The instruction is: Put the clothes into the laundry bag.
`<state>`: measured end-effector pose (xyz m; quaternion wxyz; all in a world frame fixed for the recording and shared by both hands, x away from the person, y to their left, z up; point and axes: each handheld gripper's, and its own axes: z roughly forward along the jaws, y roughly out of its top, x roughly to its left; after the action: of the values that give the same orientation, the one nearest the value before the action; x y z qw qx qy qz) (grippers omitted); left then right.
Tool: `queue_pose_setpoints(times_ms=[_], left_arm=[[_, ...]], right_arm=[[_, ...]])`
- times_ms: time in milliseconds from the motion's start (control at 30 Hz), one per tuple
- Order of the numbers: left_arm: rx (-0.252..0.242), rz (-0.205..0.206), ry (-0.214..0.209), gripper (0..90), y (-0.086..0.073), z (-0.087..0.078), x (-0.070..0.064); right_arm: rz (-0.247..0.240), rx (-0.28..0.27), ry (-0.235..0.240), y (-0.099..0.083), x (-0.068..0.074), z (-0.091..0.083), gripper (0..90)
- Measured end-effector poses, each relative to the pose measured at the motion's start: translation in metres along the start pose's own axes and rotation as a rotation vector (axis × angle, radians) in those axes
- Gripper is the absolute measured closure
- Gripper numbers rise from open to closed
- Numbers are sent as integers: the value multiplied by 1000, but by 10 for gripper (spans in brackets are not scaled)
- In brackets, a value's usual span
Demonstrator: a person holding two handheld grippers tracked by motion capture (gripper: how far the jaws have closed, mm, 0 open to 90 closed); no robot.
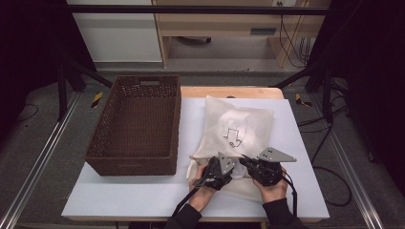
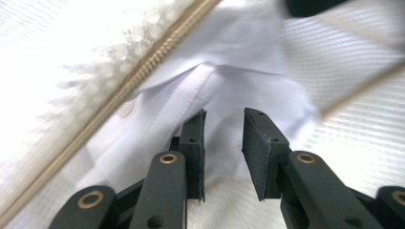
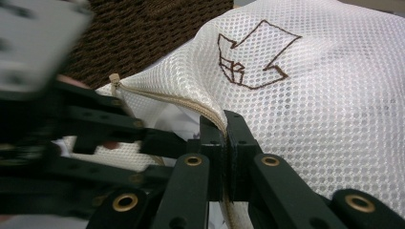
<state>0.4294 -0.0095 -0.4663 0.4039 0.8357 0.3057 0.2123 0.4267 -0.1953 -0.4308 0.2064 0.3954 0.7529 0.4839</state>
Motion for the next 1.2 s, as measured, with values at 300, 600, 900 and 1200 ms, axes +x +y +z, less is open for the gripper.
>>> queue_pose_setpoints(times_ms=[300, 600, 900, 1200], left_arm=[[73, -11, -154, 845, -8, 16, -17], [47, -22, -55, 889, 8, 35, -6], [24, -34, -73, 808, 0, 17, 1], [23, 0, -135, 811, -1, 2, -6]], right_arm=[[2, -2, -3, 1, 1, -1, 879], [3, 1, -6, 1, 0, 0, 879], [16, 5, -5, -1, -2, 0, 878], [12, 0, -8, 0, 0, 0, 878]])
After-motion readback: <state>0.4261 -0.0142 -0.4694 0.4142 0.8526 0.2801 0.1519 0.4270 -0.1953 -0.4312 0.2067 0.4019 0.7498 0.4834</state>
